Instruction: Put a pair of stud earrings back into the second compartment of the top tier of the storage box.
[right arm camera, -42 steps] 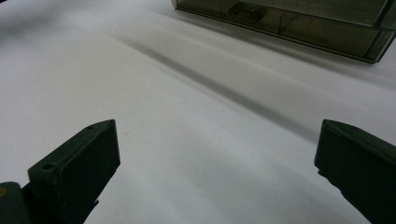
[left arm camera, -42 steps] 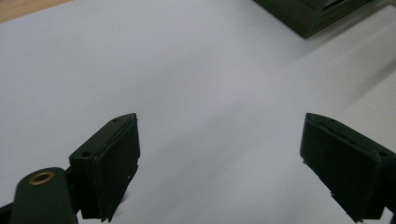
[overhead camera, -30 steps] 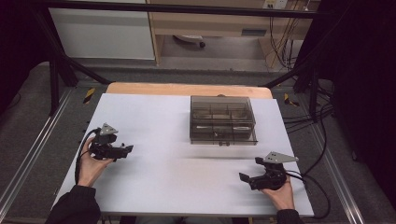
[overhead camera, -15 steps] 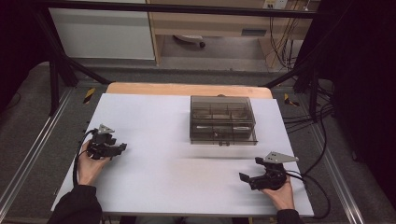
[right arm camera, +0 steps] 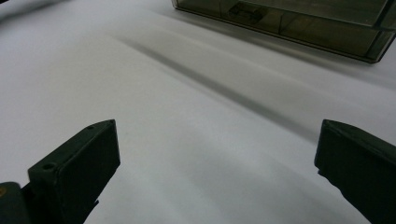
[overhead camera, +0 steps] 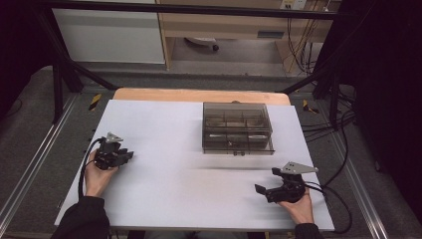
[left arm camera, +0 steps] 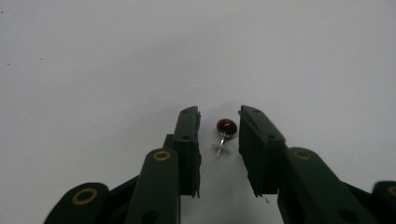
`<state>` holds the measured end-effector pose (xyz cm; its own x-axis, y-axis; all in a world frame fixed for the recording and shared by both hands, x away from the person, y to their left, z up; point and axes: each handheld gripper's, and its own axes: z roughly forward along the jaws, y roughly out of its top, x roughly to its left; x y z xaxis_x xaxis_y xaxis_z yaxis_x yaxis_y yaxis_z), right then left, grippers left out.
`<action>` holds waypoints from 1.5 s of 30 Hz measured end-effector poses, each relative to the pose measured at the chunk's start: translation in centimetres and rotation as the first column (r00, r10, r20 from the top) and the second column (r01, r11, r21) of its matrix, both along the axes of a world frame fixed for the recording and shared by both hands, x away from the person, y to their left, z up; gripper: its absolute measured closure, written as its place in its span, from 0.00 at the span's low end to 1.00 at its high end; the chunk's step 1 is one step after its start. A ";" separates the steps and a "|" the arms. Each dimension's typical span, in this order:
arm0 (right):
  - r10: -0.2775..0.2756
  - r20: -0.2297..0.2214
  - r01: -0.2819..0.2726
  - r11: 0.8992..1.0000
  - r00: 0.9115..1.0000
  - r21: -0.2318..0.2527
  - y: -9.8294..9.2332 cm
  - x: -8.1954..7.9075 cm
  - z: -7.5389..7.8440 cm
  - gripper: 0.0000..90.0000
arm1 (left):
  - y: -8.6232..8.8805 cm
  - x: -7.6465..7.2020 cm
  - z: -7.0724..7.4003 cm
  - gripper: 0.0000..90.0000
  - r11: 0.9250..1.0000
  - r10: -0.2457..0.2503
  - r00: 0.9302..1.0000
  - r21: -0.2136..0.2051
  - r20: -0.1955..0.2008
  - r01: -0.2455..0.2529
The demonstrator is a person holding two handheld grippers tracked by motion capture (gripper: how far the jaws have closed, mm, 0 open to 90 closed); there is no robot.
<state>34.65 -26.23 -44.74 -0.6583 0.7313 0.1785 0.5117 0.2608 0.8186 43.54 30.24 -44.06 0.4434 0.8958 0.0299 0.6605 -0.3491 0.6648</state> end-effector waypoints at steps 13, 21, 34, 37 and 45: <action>0.000 -0.001 0.000 1.000 1.000 0.002 0.0 0.0 0.0 0.01 | 0.0 0.0 -0.2 0.89 1.000 0.010 1.000 0.004 0.005 -0.010; 0.000 -0.001 0.000 1.000 1.000 0.003 0.0 0.0 0.0 0.01 | 0.0 0.0 -0.2 0.91 0.999 0.030 1.000 -0.011 0.003 -0.030; 0.000 -0.001 0.000 1.000 1.000 0.003 0.0 0.0 0.0 0.01 | -0.3 -0.6 0.4 0.91 0.998 0.033 0.999 -0.049 0.018 -0.032; 0.000 -0.004 0.000 1.000 1.000 0.005 0.0 0.0 0.1 0.01 | -0.5 -0.8 0.6 0.91 0.998 0.031 0.999 -0.059 0.020 -0.030; 0.001 -0.003 -0.001 1.000 1.000 0.003 0.0 0.0 0.0 0.01 | -1.3 -1.7 1.3 0.91 0.996 -0.003 1.000 -0.093 0.025 0.006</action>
